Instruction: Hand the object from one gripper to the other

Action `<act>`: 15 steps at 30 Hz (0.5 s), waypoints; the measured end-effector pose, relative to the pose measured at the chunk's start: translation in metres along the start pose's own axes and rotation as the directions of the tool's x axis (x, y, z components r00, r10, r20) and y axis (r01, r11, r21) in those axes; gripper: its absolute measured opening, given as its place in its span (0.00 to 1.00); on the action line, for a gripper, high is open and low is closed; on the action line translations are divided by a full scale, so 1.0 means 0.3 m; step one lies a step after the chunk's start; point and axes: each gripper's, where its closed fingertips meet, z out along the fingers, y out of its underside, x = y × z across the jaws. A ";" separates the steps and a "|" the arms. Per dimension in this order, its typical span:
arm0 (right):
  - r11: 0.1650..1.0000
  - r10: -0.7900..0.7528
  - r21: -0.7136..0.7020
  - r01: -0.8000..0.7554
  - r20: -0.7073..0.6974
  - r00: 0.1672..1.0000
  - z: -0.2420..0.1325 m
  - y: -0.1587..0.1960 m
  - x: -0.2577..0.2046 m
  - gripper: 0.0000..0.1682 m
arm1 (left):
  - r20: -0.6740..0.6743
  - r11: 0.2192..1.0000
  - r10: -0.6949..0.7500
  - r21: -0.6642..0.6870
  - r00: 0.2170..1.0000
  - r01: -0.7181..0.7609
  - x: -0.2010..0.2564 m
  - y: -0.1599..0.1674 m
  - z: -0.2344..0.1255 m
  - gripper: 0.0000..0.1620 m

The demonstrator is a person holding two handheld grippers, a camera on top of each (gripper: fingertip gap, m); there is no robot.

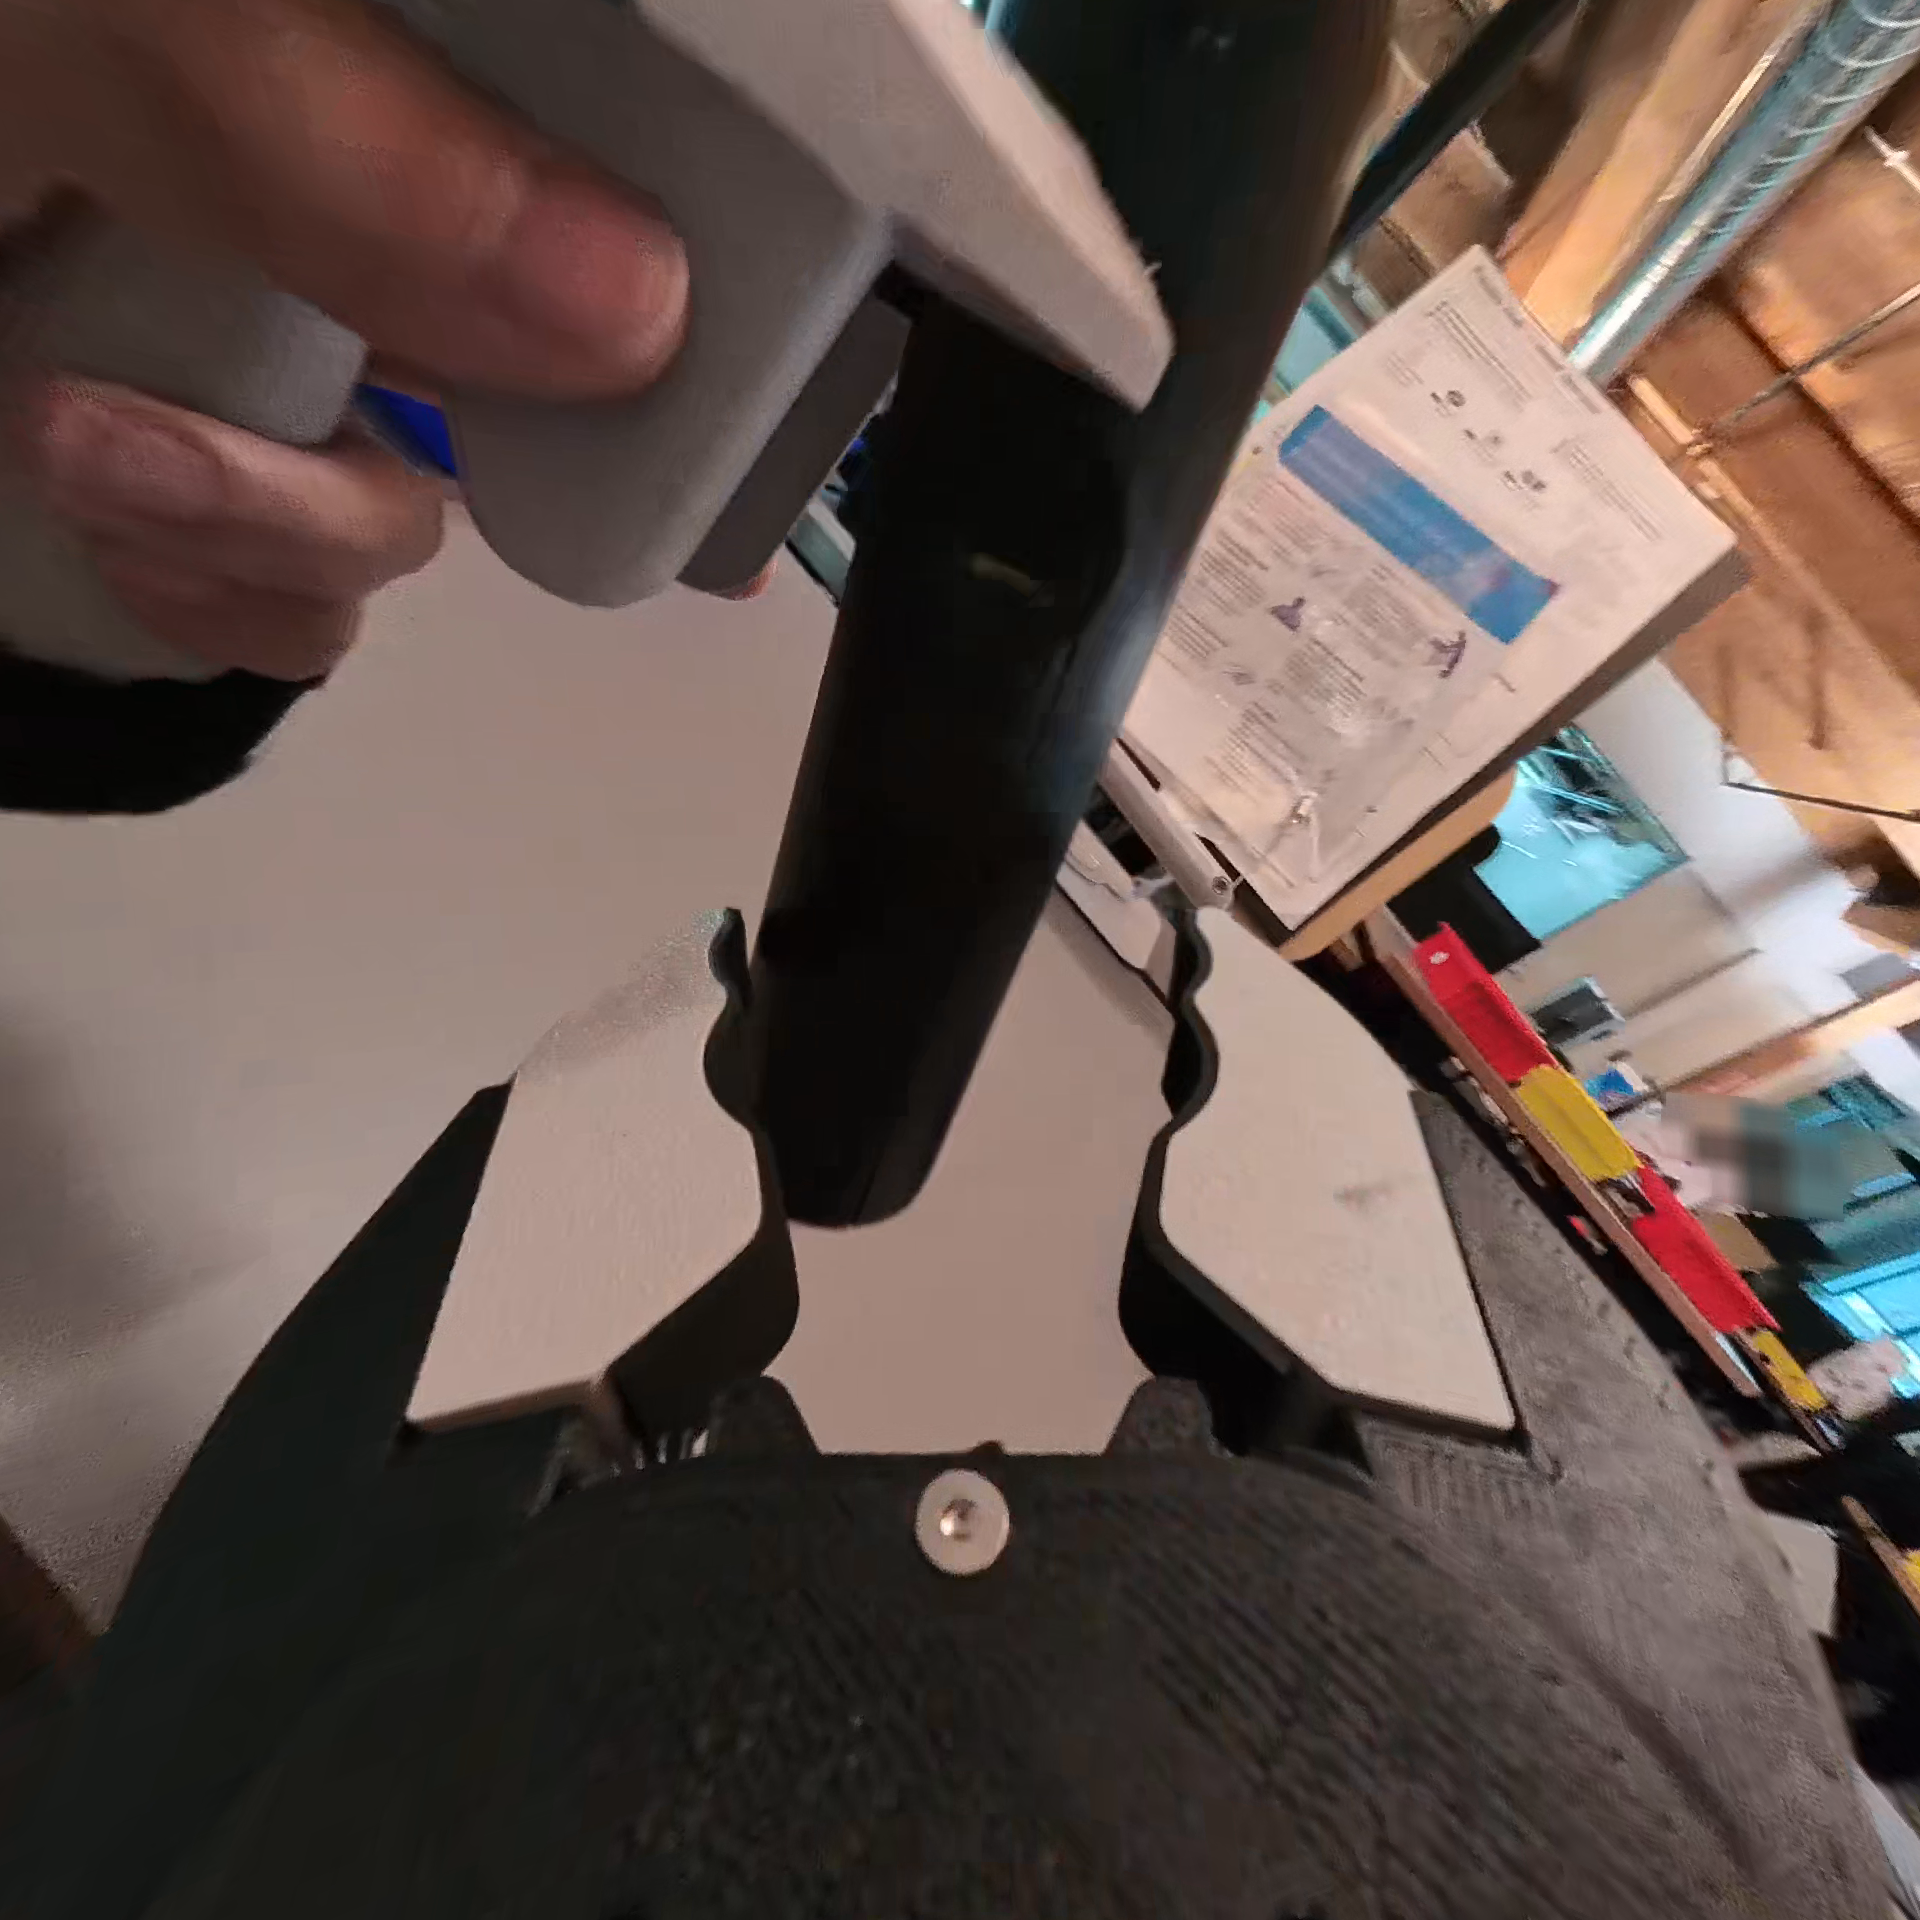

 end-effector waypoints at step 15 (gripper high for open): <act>0.955 0.227 0.031 -0.294 0.558 0.798 -0.062 -0.004 -0.174 0.34 | -0.359 0.962 0.179 -0.132 0.916 -0.239 0.168 0.083 -0.002 0.45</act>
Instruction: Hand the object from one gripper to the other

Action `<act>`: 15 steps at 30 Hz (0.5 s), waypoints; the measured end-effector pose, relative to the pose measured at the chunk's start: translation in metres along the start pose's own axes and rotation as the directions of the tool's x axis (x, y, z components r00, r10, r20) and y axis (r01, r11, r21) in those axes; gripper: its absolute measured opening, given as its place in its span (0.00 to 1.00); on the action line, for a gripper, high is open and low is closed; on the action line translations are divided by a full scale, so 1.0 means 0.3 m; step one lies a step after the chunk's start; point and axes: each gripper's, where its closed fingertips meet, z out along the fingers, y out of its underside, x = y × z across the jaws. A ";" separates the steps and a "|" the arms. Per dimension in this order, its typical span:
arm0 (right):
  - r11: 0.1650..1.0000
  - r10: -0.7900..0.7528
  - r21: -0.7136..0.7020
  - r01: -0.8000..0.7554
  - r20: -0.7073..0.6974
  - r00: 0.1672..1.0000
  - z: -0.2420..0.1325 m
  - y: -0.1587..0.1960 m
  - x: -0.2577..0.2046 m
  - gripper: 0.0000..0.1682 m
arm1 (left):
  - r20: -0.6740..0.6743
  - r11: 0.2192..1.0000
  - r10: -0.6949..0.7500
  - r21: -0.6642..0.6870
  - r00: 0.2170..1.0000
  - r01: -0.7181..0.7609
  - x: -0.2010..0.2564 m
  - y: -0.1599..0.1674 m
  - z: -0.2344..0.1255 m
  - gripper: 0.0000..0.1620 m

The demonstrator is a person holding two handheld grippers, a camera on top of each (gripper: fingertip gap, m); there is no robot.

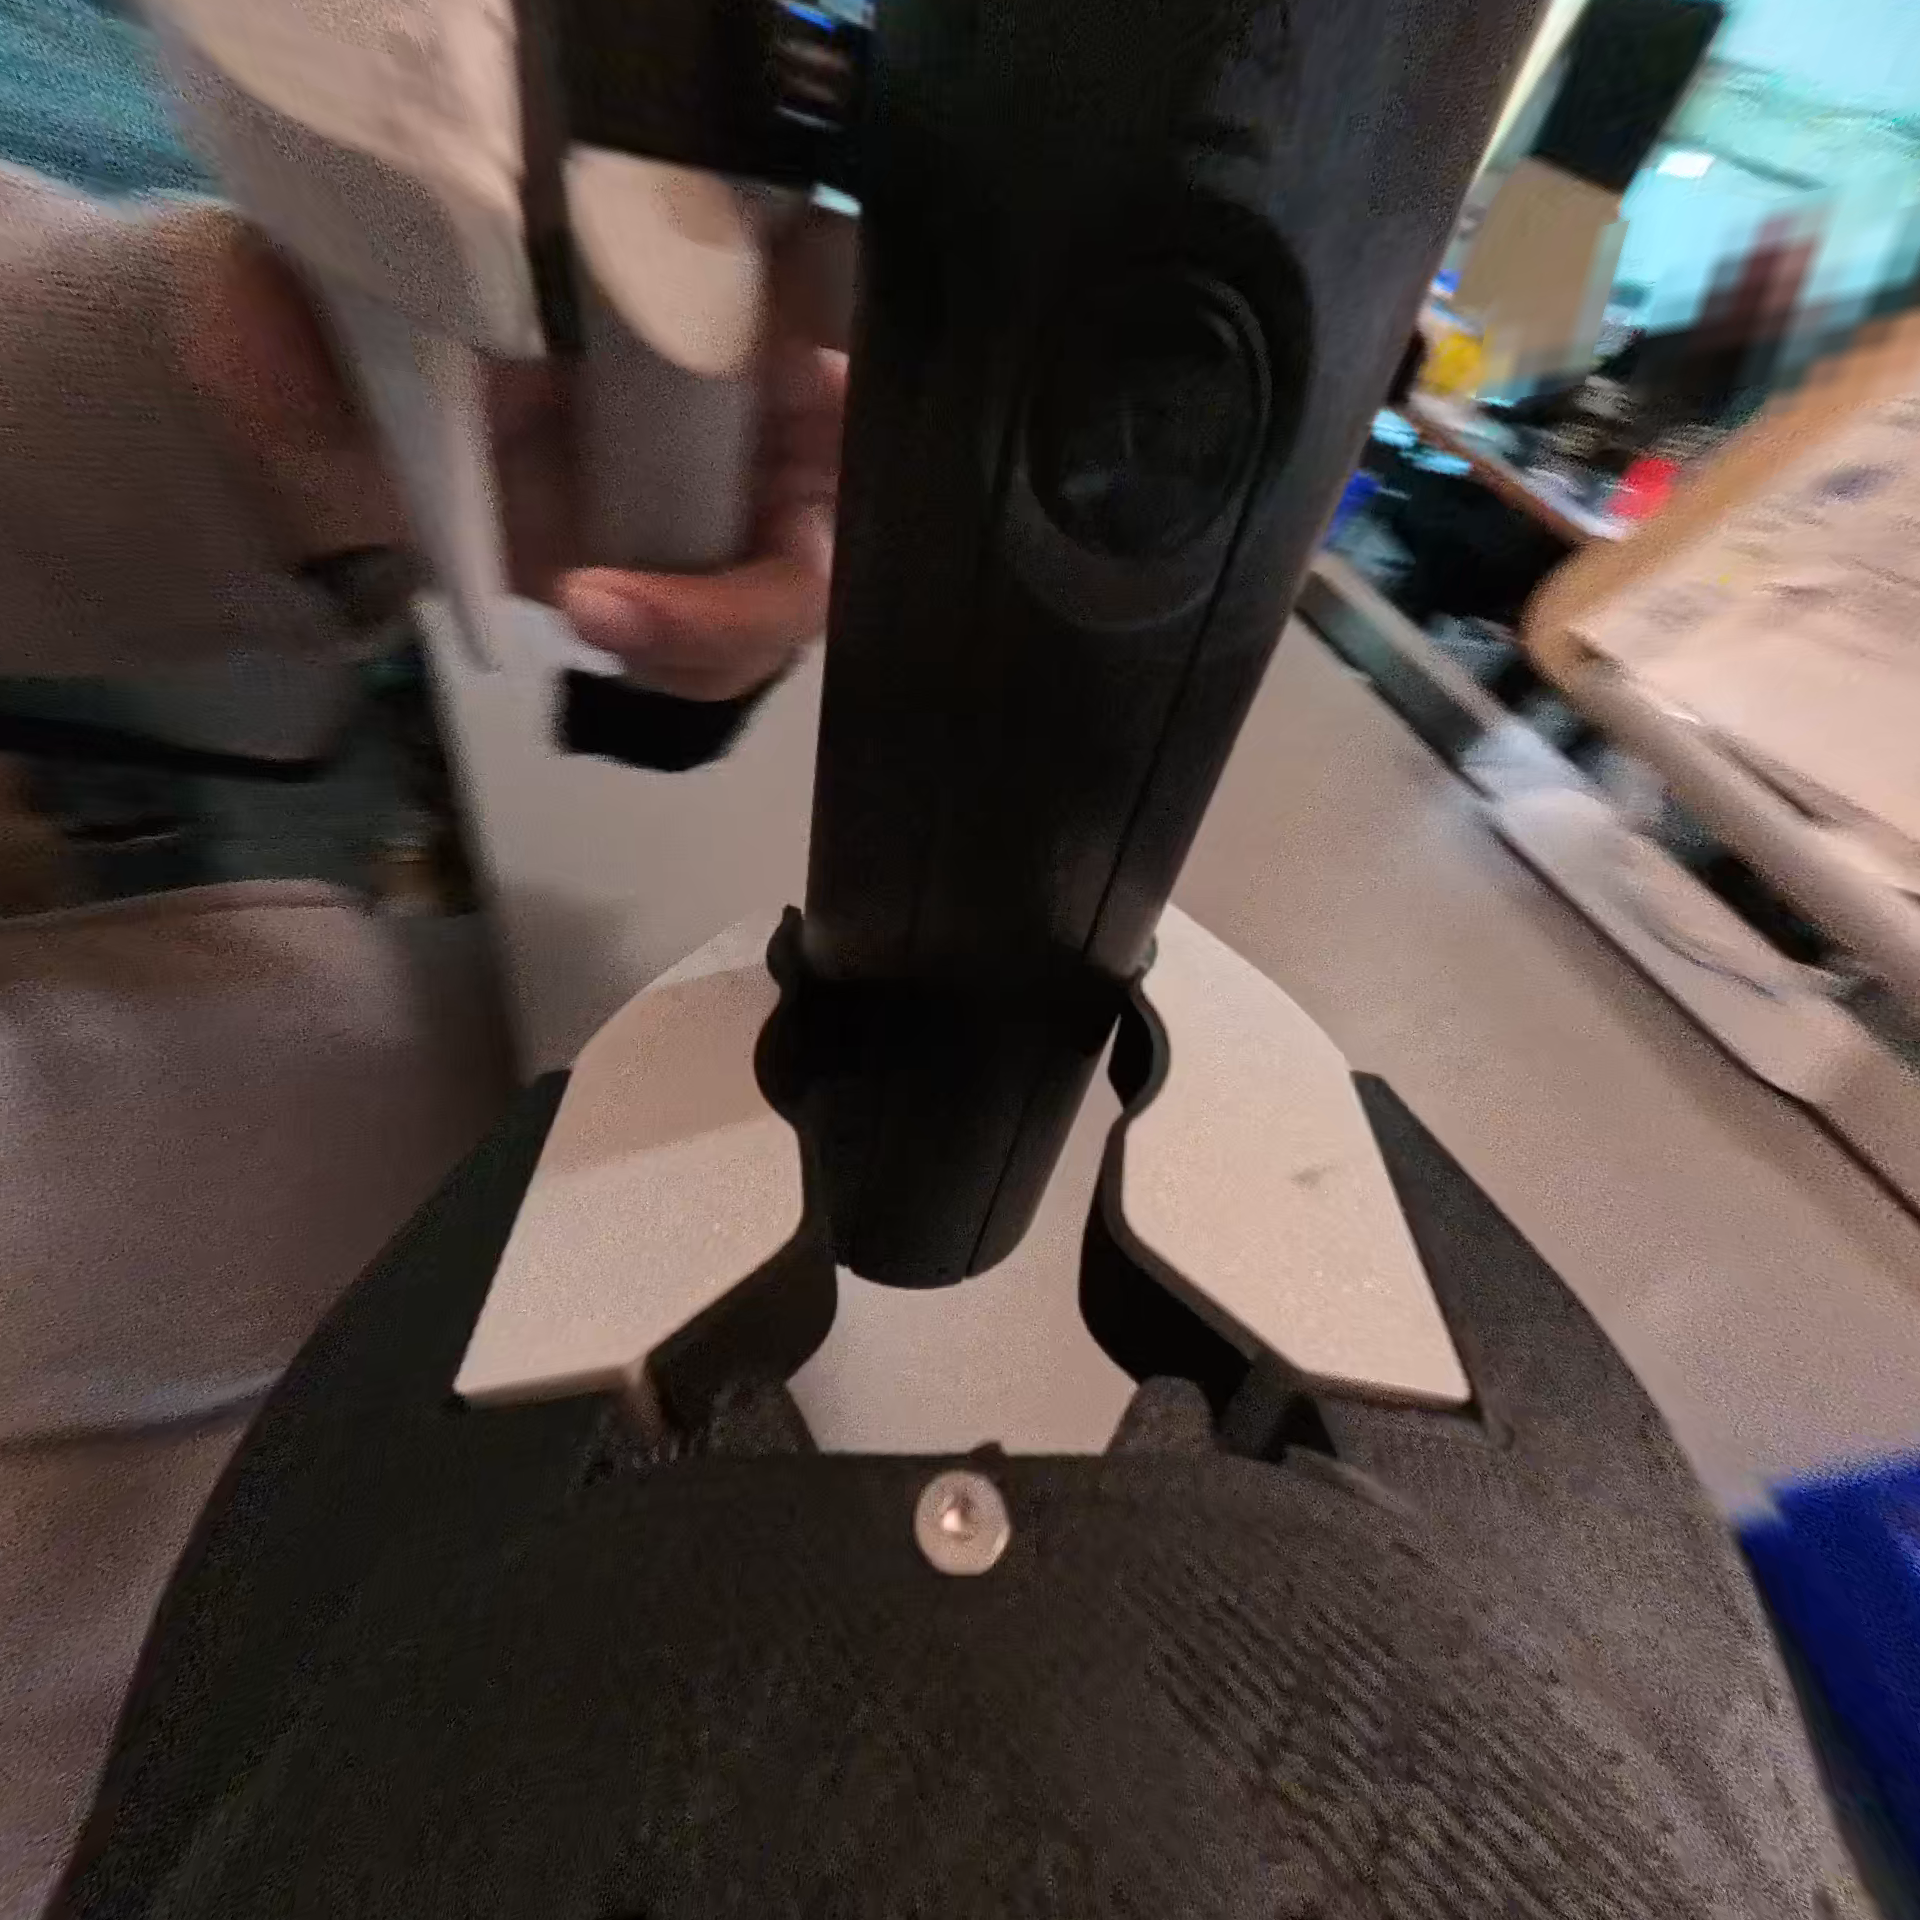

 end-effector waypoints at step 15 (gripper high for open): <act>0.997 -0.029 -0.066 0.028 -0.010 1.000 0.037 0.050 -0.024 0.41 | 0.049 0.993 -0.077 -0.085 0.996 0.081 -0.063 0.037 -0.022 0.36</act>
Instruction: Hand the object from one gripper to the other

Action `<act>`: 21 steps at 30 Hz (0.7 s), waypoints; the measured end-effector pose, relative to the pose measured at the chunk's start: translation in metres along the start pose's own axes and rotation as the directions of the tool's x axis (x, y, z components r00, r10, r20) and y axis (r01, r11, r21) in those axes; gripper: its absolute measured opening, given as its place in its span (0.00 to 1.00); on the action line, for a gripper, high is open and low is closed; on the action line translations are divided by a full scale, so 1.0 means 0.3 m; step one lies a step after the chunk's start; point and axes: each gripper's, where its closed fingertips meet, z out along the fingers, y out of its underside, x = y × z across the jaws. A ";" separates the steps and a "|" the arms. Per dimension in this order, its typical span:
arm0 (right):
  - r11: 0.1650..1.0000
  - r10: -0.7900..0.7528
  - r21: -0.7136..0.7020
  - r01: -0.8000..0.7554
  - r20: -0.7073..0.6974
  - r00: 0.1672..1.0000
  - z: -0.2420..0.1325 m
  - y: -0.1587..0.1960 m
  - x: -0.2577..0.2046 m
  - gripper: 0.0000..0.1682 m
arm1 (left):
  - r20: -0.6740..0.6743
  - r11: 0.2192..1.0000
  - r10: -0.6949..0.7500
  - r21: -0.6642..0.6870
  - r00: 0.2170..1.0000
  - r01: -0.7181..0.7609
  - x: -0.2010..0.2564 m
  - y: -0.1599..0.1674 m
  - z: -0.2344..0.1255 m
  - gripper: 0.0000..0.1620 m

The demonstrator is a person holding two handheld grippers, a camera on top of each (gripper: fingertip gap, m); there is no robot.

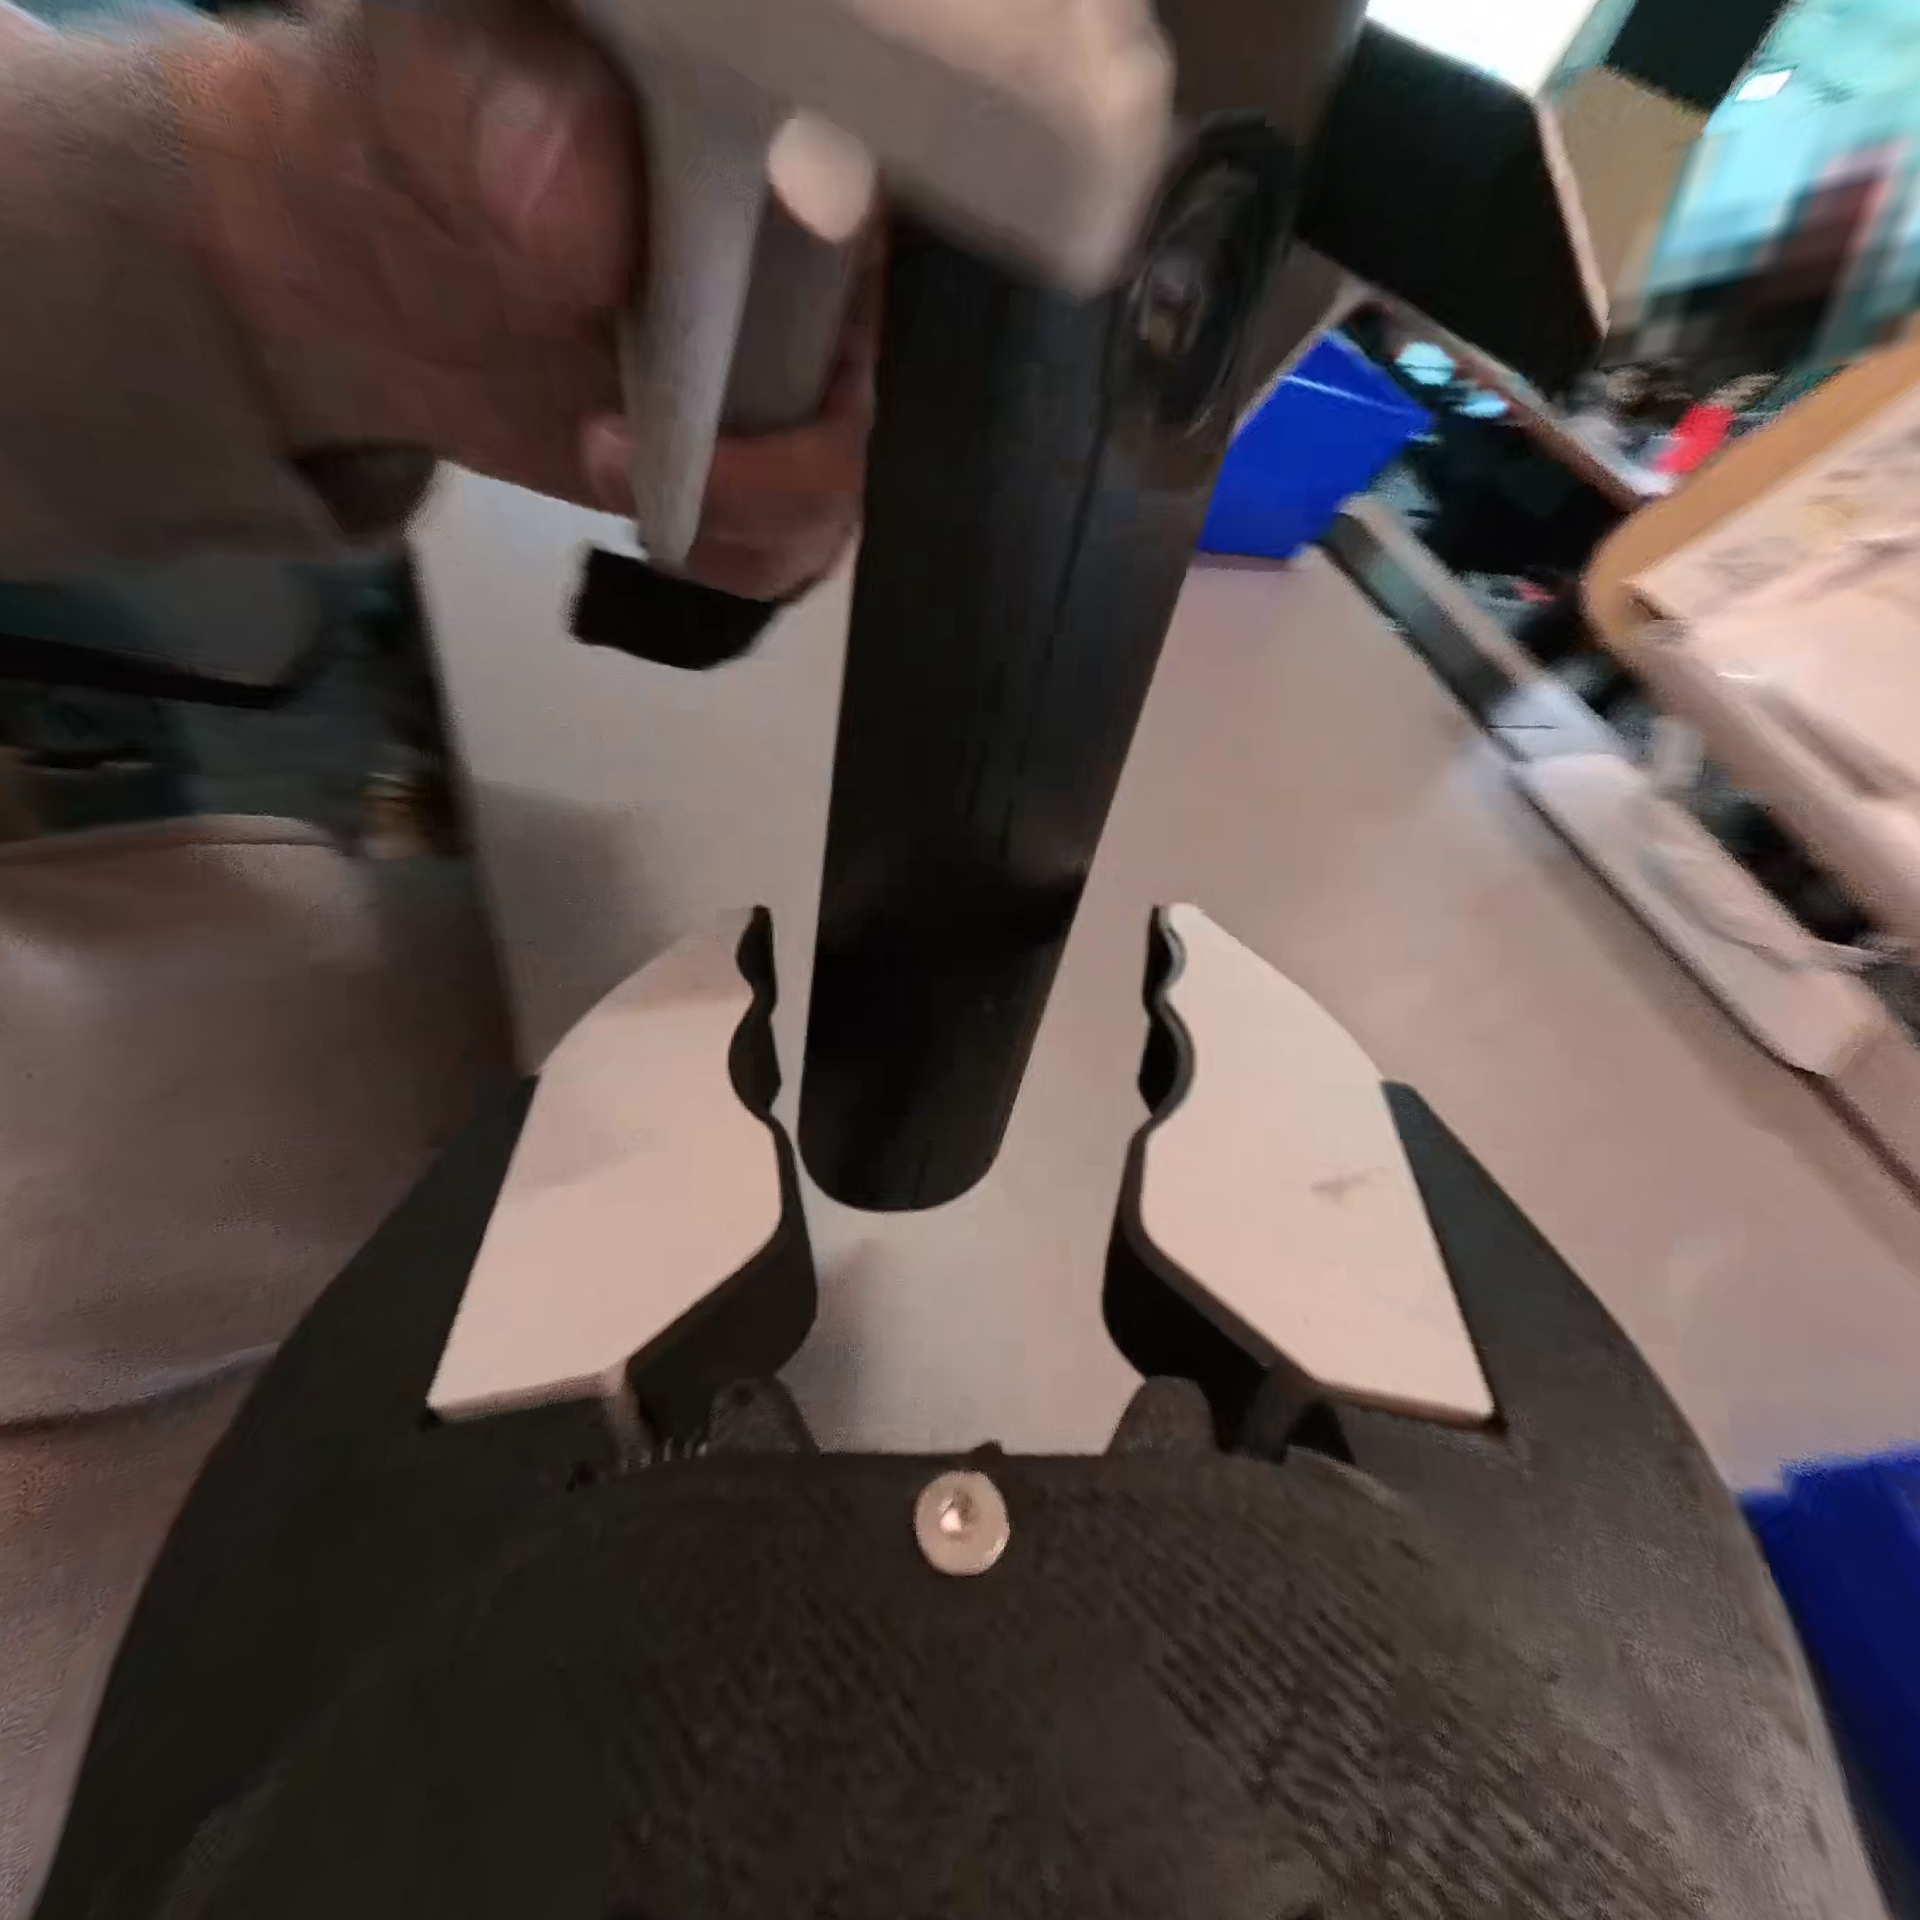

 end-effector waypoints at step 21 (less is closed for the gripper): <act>0.849 -0.211 0.375 0.374 -0.407 0.889 -0.114 -0.219 0.060 0.19 | -0.170 0.457 -0.839 0.295 0.517 0.839 -0.176 -0.017 -0.065 0.36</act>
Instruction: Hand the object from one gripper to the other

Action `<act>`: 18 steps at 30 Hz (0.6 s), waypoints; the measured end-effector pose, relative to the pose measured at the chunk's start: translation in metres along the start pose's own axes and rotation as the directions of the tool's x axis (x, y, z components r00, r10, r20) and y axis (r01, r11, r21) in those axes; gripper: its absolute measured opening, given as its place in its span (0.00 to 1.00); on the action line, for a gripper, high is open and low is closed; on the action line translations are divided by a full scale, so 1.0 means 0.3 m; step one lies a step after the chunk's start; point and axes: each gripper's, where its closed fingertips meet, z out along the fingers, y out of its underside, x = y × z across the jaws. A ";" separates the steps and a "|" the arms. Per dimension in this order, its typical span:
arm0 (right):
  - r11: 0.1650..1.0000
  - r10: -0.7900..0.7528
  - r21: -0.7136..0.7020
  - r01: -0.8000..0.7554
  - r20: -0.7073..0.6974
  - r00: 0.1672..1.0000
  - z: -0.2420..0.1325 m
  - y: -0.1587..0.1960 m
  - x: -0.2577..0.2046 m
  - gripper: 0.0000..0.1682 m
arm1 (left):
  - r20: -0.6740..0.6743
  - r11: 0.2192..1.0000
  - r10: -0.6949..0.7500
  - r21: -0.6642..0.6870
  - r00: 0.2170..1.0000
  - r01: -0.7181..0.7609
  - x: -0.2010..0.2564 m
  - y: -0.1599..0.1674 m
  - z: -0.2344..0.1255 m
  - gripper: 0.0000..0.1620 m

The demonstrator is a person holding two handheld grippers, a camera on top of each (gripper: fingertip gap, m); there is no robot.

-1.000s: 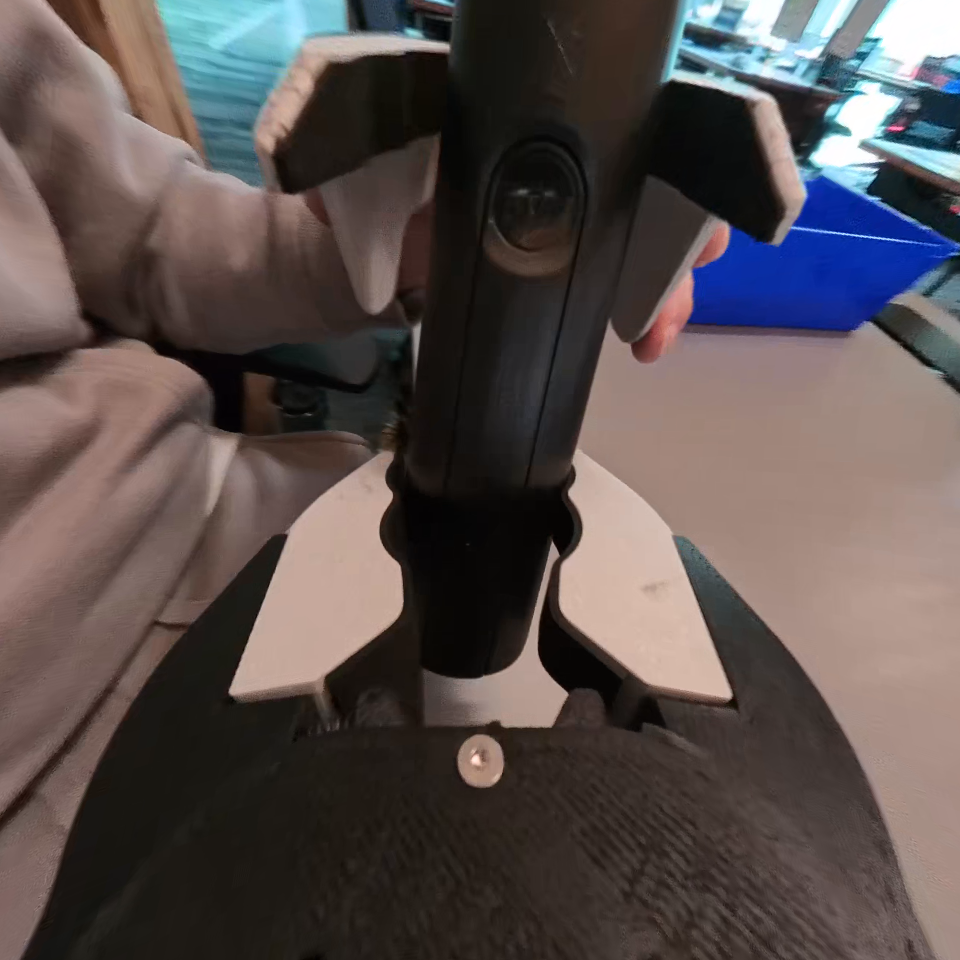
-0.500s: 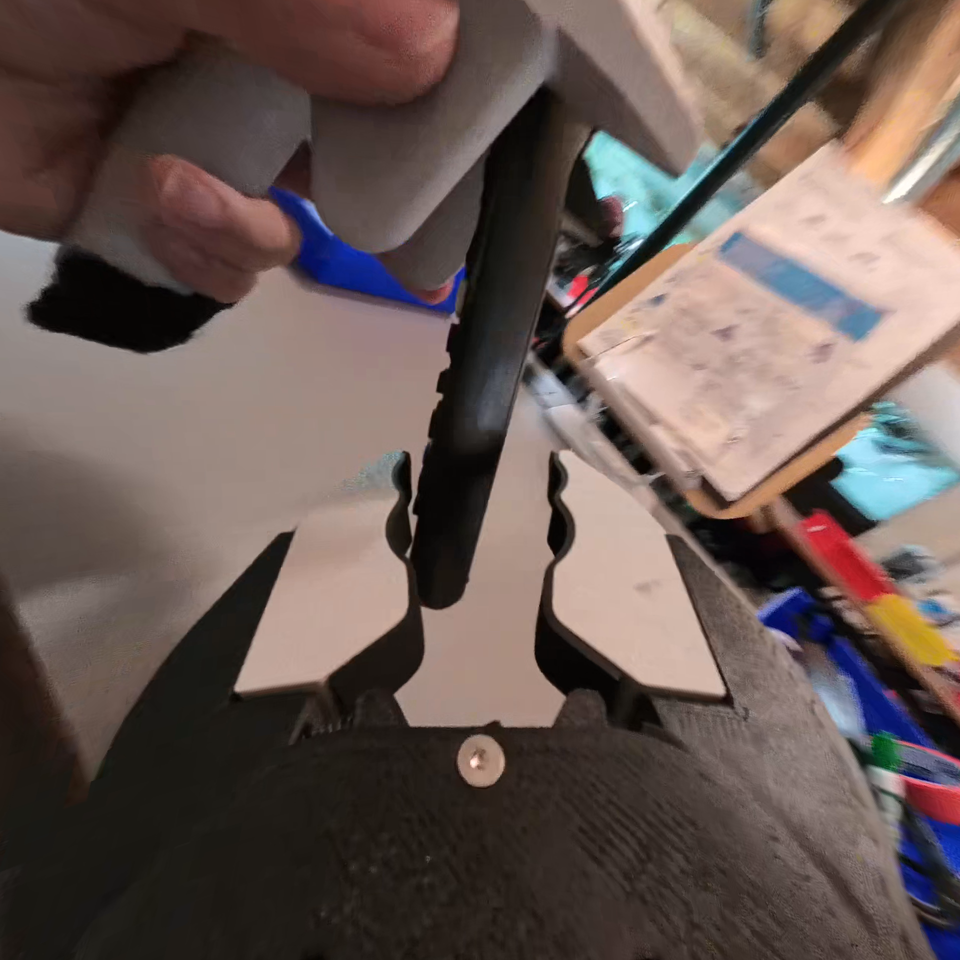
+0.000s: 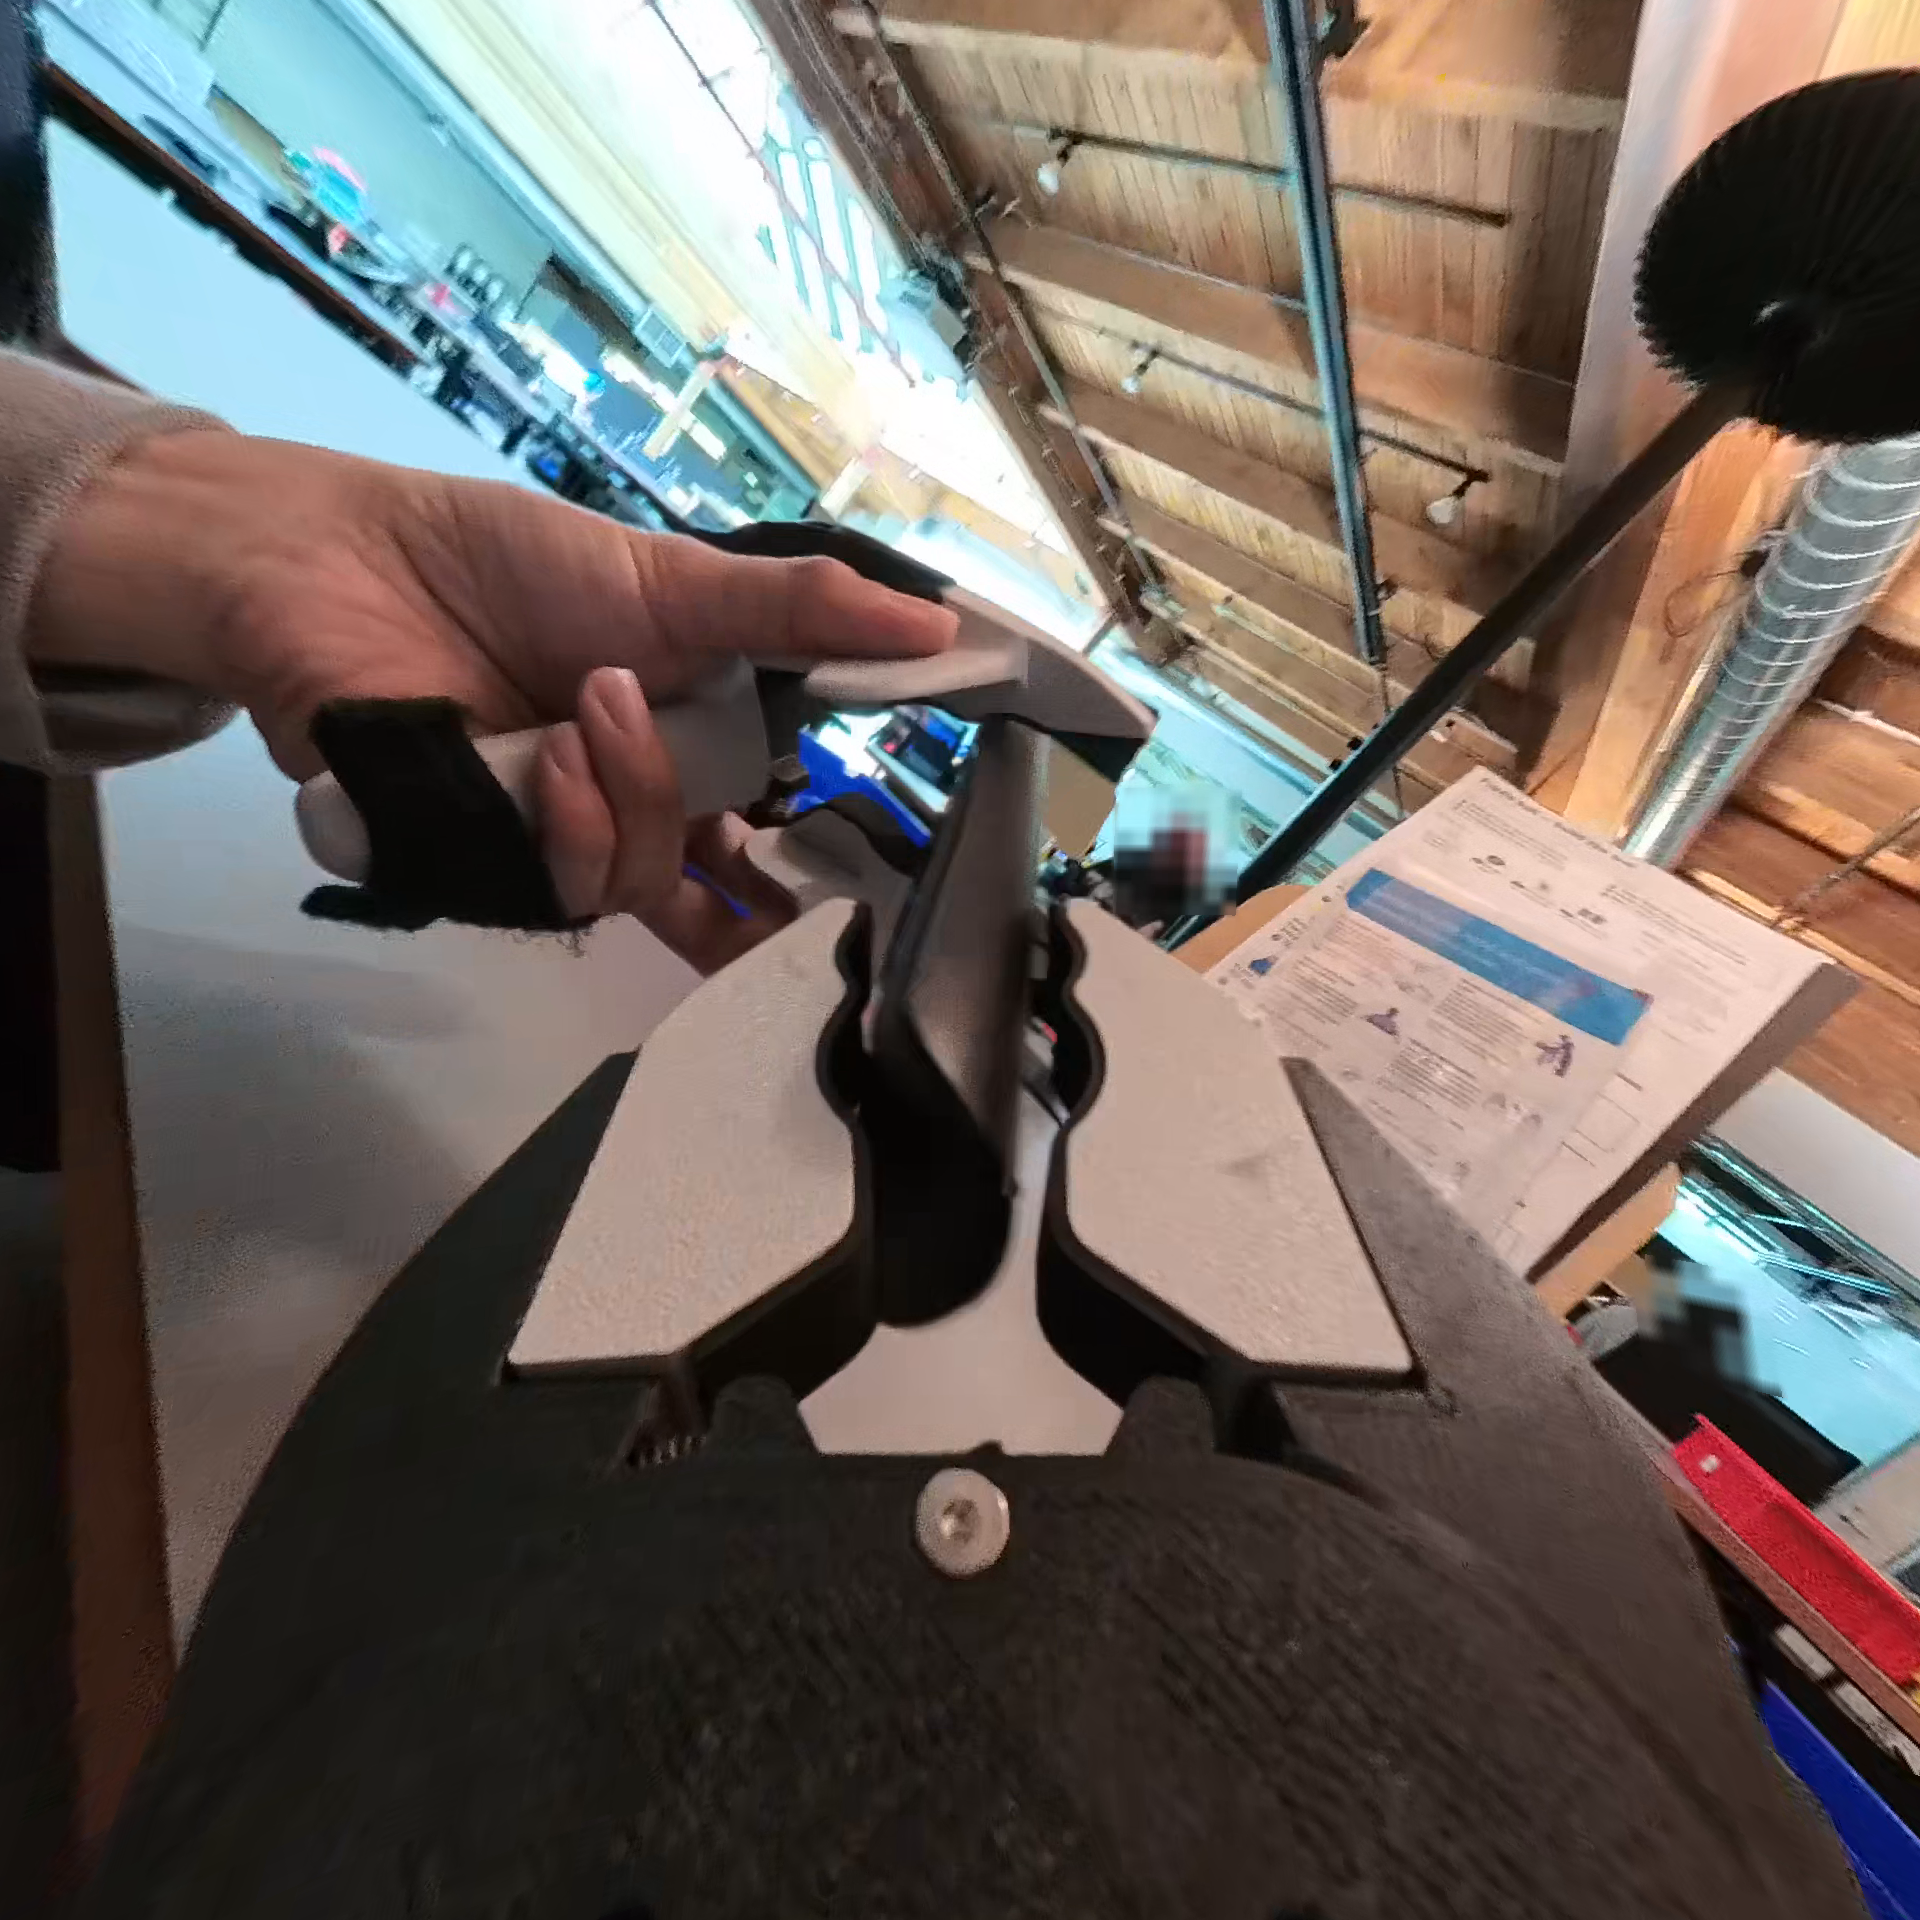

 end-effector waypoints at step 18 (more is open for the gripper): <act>-0.034 0.883 0.065 -0.997 0.470 0.001 -0.045 -0.081 0.161 0.16 | -0.287 0.757 0.640 0.078 0.713 -0.648 0.136 0.058 -0.026 0.46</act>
